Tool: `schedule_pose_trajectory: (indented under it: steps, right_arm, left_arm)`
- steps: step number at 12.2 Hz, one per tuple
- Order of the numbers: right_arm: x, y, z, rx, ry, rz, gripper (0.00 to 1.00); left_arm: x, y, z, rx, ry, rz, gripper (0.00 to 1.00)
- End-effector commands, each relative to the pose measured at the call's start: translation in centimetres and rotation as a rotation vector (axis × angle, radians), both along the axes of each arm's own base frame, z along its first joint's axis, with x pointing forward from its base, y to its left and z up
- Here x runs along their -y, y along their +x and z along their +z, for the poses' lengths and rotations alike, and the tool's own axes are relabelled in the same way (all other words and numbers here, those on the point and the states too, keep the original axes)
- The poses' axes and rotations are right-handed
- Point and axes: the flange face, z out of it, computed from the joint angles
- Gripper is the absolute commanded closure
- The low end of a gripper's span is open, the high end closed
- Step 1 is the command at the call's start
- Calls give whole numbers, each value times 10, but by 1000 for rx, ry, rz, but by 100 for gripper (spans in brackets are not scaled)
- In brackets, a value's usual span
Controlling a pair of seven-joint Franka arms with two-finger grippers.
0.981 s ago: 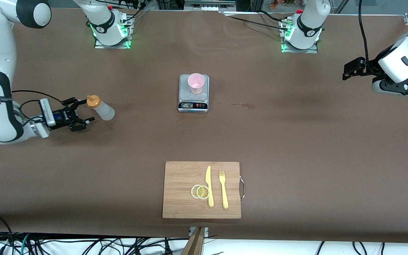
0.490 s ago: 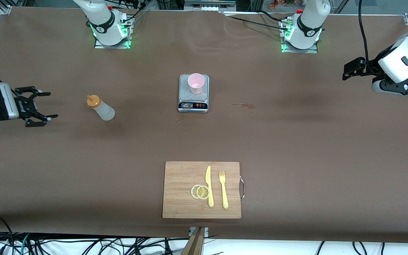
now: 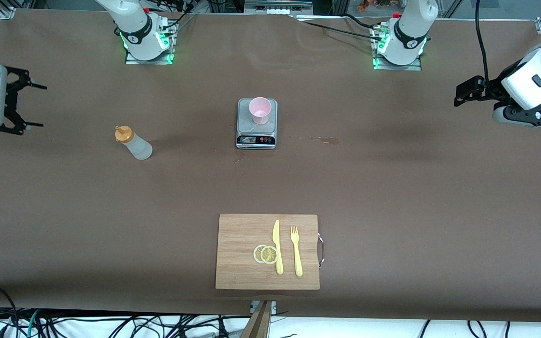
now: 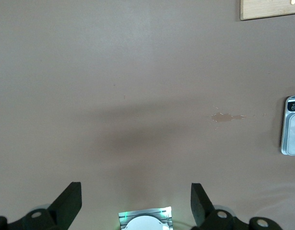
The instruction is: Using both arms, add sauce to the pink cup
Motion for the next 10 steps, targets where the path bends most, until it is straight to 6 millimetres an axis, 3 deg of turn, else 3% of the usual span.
schedule_pose_trajectory:
  steps: [1,3,7,10]
  right_arm:
    - [-19,-29,30,-7,-141,-258,0]
    - [-30,-35,41,-26,-214,-440,0]
    - [-72,-41,60,-41,-332,-802,0]
    - [-60,-30,62,60,-367,-868,0]
  left_arm:
    - [0,2,4,2,1,-5,0]
    - [1,2,4,2,1,-7,0]
    - [1,2,4,2,1,-8,0]
    - [1,2,4,2,1,-8,0]
